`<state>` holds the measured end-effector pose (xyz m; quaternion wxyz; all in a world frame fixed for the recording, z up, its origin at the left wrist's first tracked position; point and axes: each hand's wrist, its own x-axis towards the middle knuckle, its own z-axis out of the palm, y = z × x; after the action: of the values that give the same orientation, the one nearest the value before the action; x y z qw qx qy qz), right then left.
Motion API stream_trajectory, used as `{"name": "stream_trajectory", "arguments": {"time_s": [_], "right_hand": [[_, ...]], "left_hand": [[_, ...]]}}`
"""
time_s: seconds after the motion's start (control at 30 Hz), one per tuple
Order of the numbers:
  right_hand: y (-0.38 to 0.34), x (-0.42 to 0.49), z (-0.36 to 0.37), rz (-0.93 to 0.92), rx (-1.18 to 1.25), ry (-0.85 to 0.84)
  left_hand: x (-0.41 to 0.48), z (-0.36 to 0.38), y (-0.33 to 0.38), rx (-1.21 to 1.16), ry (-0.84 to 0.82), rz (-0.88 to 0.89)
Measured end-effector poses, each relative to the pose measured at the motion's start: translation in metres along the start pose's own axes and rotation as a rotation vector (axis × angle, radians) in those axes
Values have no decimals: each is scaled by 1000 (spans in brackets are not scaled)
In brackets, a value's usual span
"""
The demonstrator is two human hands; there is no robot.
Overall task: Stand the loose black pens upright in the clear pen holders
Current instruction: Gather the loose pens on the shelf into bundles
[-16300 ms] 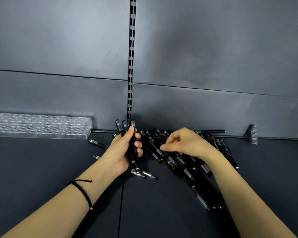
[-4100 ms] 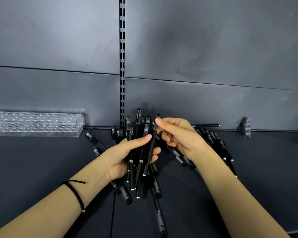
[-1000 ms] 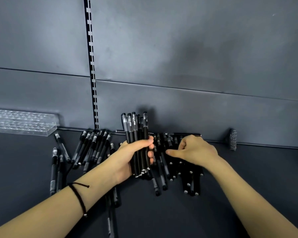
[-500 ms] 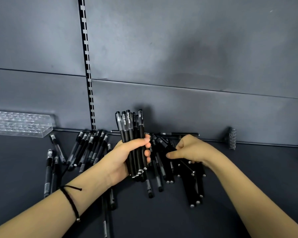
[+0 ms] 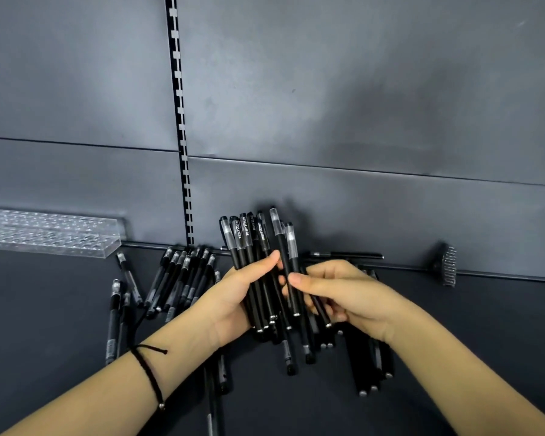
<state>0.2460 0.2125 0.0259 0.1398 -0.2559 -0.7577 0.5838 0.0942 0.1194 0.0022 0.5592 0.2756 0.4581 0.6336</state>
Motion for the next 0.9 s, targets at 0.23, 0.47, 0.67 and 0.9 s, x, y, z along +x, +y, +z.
{"name": "stream_trajectory", "arguments": {"time_s": [0.23,0.47,0.67,0.9], "right_hand": [[-2,-2,5,42,-71,-68],[-5,-5,8,36,-179,-41],[-8,-8,6,-49,-245,-15],[-10,-9,-7,-9,-30,123]], "left_hand": [[-2,6,-3,32,-2,60],[-2,8,-3,83,2,89],[-4,8,2,105,26,164],[-5,-2,18,-16,45,275]]}}
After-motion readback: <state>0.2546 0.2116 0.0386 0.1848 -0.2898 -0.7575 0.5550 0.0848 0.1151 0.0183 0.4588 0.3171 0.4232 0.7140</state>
